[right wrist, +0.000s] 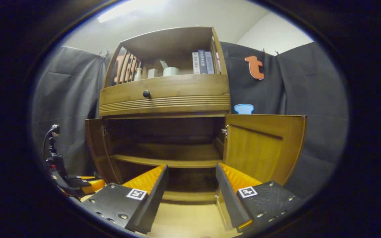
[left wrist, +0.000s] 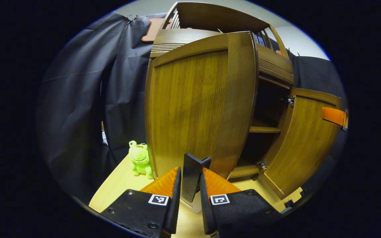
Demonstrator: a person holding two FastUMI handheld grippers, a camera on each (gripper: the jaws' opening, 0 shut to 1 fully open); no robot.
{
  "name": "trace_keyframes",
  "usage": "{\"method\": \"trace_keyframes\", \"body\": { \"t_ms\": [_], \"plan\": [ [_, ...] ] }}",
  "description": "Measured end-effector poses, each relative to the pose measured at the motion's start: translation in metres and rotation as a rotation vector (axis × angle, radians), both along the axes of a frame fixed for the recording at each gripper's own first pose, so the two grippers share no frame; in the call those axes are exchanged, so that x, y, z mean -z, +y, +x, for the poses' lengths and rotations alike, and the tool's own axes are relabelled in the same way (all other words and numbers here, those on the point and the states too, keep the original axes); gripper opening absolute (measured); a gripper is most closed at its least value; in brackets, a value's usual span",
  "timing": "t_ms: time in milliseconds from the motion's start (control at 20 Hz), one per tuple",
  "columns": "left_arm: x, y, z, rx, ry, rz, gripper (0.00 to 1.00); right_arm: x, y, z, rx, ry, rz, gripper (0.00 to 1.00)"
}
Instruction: Open the right door of the double-door shoe cabinet with the right hand, and open the left door with the left hand.
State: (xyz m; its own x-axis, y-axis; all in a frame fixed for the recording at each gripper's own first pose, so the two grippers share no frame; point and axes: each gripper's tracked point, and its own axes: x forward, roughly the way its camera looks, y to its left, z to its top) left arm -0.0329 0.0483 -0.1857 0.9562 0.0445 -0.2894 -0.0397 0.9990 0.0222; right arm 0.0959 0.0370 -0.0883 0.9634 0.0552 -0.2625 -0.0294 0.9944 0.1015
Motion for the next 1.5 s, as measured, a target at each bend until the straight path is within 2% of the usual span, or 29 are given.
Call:
{"method": "trace_keyframes", "body": {
  "t_ms": [150,200,250,350,400,450,550,600,650,800,850,1100,1400,1450,1500],
  "plan": [
    [0.0,0.013,-0.009,-0.03,-0.002,-0.007,0.32,0.009,0.015,0.004,-0.035,0.017,0.012,0.86],
    [0.001,0.017,-0.011,-0.04,0.001,-0.007,0.32,0.01,0.018,0.006,-0.047,0.022,0.018,0.81],
    [0.004,0.022,-0.015,-0.056,0.007,-0.006,0.32,0.012,0.023,0.007,-0.057,0.026,0.024,0.85],
    [0.007,0.034,-0.021,-0.088,0.019,-0.003,0.32,0.016,0.032,0.012,-0.078,0.031,0.038,0.85],
    [0.008,0.041,-0.024,-0.107,0.023,0.0,0.32,0.017,0.035,0.013,-0.09,0.034,0.044,0.81],
    [0.008,0.048,-0.028,-0.13,0.027,0.003,0.29,0.018,0.04,0.016,-0.1,0.035,0.049,0.81],
    [0.011,0.064,-0.036,-0.172,0.037,0.009,0.32,0.019,0.047,0.02,-0.121,0.038,0.057,0.82],
    [0.011,0.071,-0.04,-0.189,0.039,0.011,0.31,0.019,0.05,0.022,-0.13,0.04,0.061,0.85],
    [0.009,0.077,-0.041,-0.204,0.035,0.012,0.27,0.022,0.054,0.023,-0.138,0.042,0.065,0.81],
    [0.005,0.101,-0.052,-0.266,0.033,0.033,0.25,0.025,0.064,0.025,-0.16,0.048,0.077,0.81],
    [0.004,0.108,-0.054,-0.281,0.03,0.036,0.26,0.026,0.067,0.025,-0.167,0.05,0.079,0.85],
    [-0.002,0.12,-0.064,-0.301,0.022,0.006,0.26,0.026,0.075,0.028,-0.188,0.05,0.084,0.85],
    [-0.017,0.139,-0.084,-0.348,-0.004,0.048,0.26,0.031,0.086,0.027,-0.234,0.063,0.111,0.85],
    [-0.02,0.143,-0.089,-0.364,-0.006,0.05,0.26,0.031,0.087,0.027,-0.245,0.063,0.114,0.82],
    [-0.022,0.146,-0.094,-0.381,-0.009,0.054,0.26,0.03,0.088,0.027,-0.255,0.063,0.115,0.85]
  ]
}}
